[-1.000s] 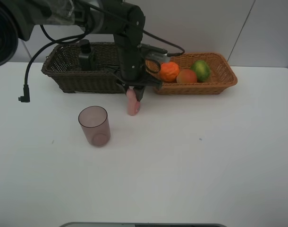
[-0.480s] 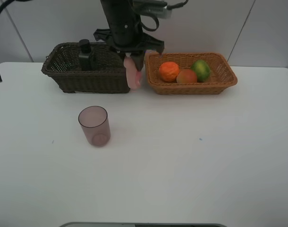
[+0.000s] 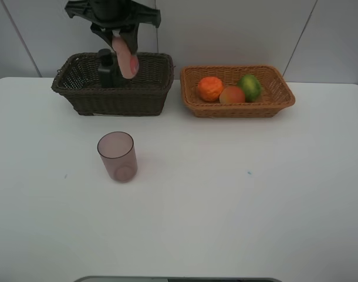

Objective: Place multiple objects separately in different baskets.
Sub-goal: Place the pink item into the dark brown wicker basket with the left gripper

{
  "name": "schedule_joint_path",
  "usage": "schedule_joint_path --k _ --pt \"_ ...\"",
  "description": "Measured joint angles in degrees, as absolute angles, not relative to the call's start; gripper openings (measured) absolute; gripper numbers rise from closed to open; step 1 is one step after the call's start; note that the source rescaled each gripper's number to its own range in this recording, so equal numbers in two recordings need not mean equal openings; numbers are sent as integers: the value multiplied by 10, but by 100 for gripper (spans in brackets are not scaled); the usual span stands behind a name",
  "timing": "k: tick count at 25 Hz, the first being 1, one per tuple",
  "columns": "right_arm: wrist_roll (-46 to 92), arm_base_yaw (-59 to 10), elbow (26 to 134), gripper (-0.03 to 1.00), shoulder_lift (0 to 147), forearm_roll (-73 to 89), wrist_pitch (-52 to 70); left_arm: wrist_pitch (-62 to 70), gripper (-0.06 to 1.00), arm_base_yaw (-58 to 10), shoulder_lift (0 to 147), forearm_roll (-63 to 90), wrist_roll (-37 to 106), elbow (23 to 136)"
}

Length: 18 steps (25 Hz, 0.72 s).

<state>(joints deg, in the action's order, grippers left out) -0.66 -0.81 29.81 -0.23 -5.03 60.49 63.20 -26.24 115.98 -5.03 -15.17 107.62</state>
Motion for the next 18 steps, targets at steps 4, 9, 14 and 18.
schedule_joint_path --k 4,9,14,18 --pt "-7 -8 298 93 -2 -50 605 584 38 -237 1160 -58 -154 1076" --pt "-7 -8 298 93 -2 -50 605 545 38 -209 1181 -77 -154 1076" --pt "-7 -8 298 93 -2 -50 605 512 38 -208 1227 -77 -143 1076" --pt "-7 -8 298 93 -2 -50 605 484 38 -208 1247 -75 -141 1076"
